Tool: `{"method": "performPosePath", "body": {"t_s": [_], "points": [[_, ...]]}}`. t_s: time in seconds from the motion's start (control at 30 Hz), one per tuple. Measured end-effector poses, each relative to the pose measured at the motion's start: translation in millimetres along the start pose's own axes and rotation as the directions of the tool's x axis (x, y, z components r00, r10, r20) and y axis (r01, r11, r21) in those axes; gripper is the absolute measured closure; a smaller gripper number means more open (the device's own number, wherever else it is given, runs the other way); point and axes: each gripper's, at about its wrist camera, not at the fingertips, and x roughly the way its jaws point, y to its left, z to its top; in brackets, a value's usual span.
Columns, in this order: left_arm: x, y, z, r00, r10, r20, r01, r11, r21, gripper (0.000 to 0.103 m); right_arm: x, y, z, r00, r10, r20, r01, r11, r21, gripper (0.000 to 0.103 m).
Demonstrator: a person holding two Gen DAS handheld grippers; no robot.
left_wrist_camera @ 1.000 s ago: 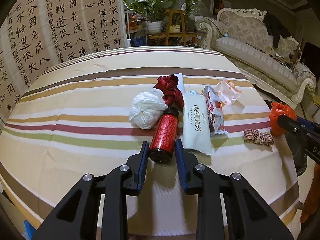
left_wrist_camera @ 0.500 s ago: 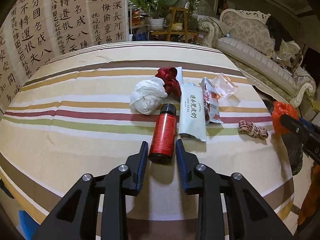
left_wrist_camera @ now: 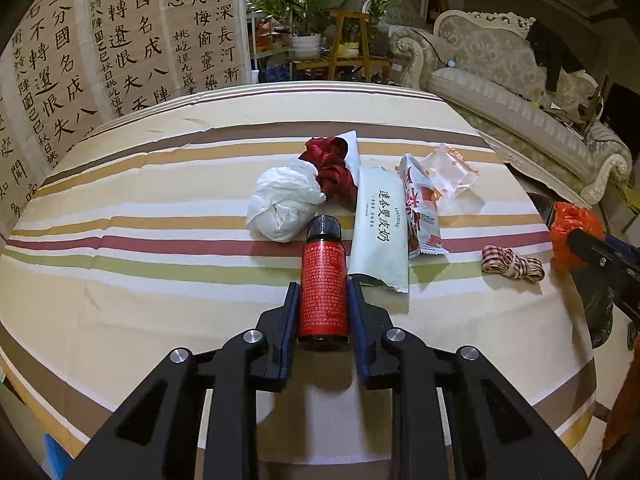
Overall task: Collect trash
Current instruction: 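Carry the red bottle and red bag over the black bin and open both tools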
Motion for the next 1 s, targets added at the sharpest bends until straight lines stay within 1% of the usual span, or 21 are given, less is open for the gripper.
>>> {"method": "performPosePath", "body": {"t_s": [0.27, 0.4, 0.5, 0.63, 0.8, 1.0], "points": [[-24.3, 1.2, -6.0, 0.999, 0.001, 0.043, 0.000, 1.000, -0.030, 0.078, -1.4, -1.9, -0.9, 1.000, 0.000, 0.010, 0.000, 1.000, -0.001, 0.064], [-41.1, -3.9, -5.3, 0.996, 0.008, 0.089, -0.006, 1.000, -0.027, 0.078, -5.3, -5.7, -2.4, 1.000, -0.009, 0.019, 0.009, 1.000, 0.004, 0.064], [-49.6, -11.8, -0.4, 0.993, 0.000, 0.121, 0.002, 1.000, -0.017, 0.078, -9.9, -9.8, -3.4, 0.999, -0.022, 0.027, 0.022, 1.000, 0.011, 0.064], [-56.4, -33.1, 6.3, 0.987, -0.037, 0.157, 0.036, 0.999, 0.009, 0.078, -15.3, -18.9, -4.4, 0.998, -0.048, 0.037, 0.047, 0.999, 0.024, 0.064], [-53.8, -65.8, 13.0, 0.980, -0.094, 0.175, 0.085, 0.995, 0.058, 0.078, -23.2, -34.1, -9.5, 0.993, -0.104, 0.048, 0.102, 0.994, 0.041, 0.064], [-45.9, -106.0, 18.4, 0.975, -0.154, 0.163, 0.136, 0.984, 0.119, 0.078, -29.5, -60.7, -15.1, 0.985, -0.164, 0.049, 0.160, 0.984, 0.077, 0.064]]}}
